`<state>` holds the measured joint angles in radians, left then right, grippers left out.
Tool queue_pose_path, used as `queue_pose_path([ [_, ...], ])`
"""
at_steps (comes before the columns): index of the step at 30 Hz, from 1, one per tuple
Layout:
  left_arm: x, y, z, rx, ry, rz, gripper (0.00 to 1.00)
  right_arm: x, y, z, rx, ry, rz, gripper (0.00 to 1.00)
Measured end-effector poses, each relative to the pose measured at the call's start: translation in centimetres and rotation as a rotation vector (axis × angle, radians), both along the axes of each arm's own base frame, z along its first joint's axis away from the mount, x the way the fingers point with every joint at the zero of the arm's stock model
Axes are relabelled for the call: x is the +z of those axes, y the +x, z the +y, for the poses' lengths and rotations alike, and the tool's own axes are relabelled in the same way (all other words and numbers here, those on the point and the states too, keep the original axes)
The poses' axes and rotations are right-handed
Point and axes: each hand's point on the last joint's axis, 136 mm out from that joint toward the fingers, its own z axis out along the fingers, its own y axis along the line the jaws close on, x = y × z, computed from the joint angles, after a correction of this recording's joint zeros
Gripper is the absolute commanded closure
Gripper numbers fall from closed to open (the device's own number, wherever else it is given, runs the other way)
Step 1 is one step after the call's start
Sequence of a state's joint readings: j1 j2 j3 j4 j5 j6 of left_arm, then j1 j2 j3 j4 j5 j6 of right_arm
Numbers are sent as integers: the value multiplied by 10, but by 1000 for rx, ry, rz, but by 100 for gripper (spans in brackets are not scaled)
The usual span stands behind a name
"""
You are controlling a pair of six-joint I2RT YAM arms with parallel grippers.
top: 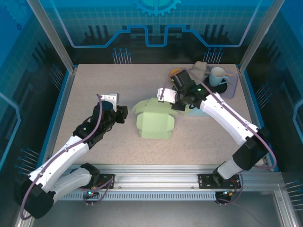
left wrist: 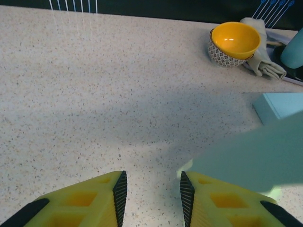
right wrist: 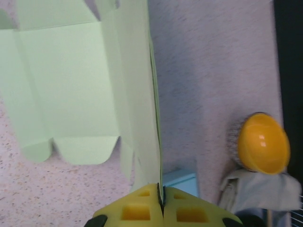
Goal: Fold the paper box
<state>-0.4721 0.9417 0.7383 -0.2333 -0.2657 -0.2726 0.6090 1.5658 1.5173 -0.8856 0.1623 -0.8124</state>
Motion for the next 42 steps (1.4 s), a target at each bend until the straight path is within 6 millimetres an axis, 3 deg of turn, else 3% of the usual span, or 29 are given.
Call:
queue_pose_path([
  [4,-17,-2,1,11,-11,18,62,-41,1,2,2,-82,72,100],
  [11,-43,-7,2,14,-21,53,63,-85,19,5,-7,-168,113,100],
  [18,-74,0,-6,-17,-62,148,64,-109,39,21,30,-150,71,100],
  [22,-85,1,-16,-64,-78,209,60,-121,35,22,73,-130,41,100],
  [26,-75,13,-31,-106,-96,222,42,-117,26,23,118,-97,12,100],
  [28,-70,22,-37,-128,-94,222,40,-107,26,24,126,-78,-16,100],
  [31,-67,30,-44,-143,-93,234,42,-88,29,27,134,-47,-68,100],
  [33,-66,30,-44,-138,-95,241,52,-81,28,28,142,-31,-88,100],
  [35,-58,29,-42,-116,-121,248,55,-78,26,28,147,-22,-96,100],
  [37,-38,30,-43,-96,-169,228,55,-80,25,27,152,-22,-97,100],
  [42,39,38,-47,-36,-352,146,57,-88,21,25,155,-29,-80,100],
])
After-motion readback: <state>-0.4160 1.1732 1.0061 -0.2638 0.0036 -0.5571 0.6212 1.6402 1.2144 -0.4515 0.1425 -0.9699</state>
